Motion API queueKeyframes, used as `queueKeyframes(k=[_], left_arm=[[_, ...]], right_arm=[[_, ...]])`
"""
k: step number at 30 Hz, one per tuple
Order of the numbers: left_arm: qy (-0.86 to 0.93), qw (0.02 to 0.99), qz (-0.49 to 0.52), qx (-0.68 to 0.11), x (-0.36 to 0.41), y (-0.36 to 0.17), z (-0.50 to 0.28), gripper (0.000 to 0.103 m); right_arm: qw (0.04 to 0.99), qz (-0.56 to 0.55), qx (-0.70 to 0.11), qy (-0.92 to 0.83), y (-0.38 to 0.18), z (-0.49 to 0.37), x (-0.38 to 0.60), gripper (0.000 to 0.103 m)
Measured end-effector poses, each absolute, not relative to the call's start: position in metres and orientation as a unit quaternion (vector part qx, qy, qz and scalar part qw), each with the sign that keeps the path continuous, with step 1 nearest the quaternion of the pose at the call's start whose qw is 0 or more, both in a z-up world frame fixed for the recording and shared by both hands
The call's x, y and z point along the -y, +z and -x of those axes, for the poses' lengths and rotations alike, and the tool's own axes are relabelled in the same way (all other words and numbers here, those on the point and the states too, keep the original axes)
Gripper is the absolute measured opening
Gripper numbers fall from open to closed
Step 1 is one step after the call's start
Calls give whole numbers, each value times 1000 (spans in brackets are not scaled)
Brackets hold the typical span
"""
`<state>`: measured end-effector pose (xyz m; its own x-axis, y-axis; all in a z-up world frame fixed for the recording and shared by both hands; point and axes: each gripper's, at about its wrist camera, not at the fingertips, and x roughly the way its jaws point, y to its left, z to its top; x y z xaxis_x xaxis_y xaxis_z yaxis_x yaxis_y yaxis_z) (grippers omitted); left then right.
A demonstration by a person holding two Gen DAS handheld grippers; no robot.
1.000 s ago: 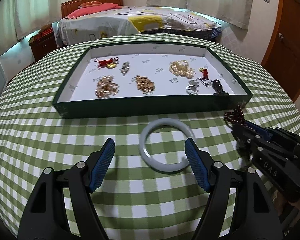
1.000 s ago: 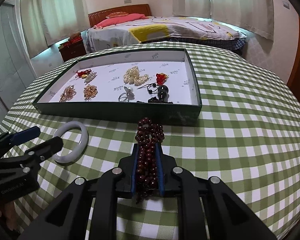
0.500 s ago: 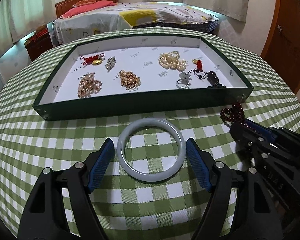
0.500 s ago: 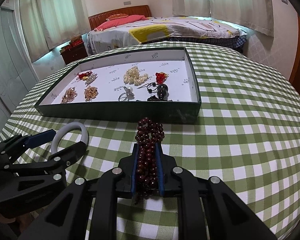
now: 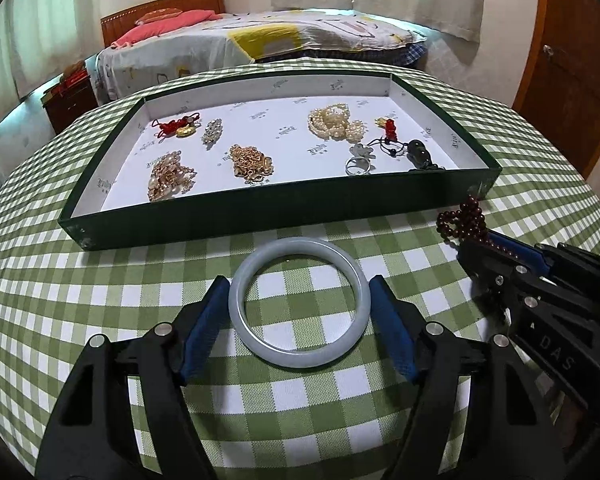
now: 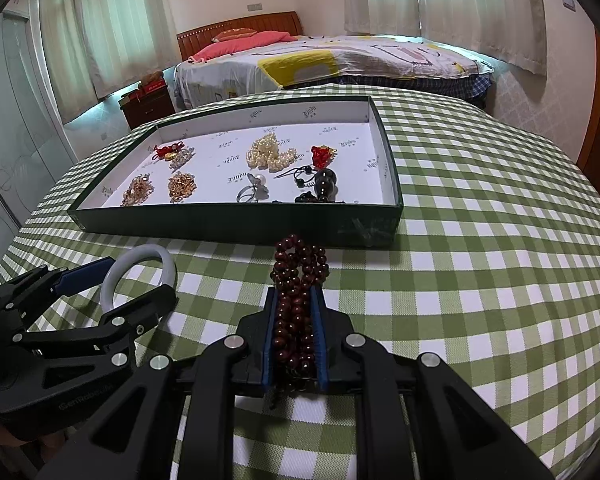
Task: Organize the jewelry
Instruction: 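Close the left tool on the white jade bangle and lift it, then carry the bangle into the tray with the left tool while the right tool releases the bracelet there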
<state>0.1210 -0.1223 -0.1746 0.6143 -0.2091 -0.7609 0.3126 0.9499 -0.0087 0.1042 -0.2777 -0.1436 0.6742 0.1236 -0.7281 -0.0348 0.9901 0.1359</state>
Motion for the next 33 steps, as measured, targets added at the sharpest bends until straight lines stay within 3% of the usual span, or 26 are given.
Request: queueKeyframes(k=[14, 33], left_arm=[[-151, 910, -51, -383, 104, -149, -111, 69], [-148, 937, -10, -317, 92, -82, -142, 69]], right_arm=[[922, -52, -379, 50, -128, -98, 269, 17], [951, -39, -303, 48, -57, -127, 271, 17]])
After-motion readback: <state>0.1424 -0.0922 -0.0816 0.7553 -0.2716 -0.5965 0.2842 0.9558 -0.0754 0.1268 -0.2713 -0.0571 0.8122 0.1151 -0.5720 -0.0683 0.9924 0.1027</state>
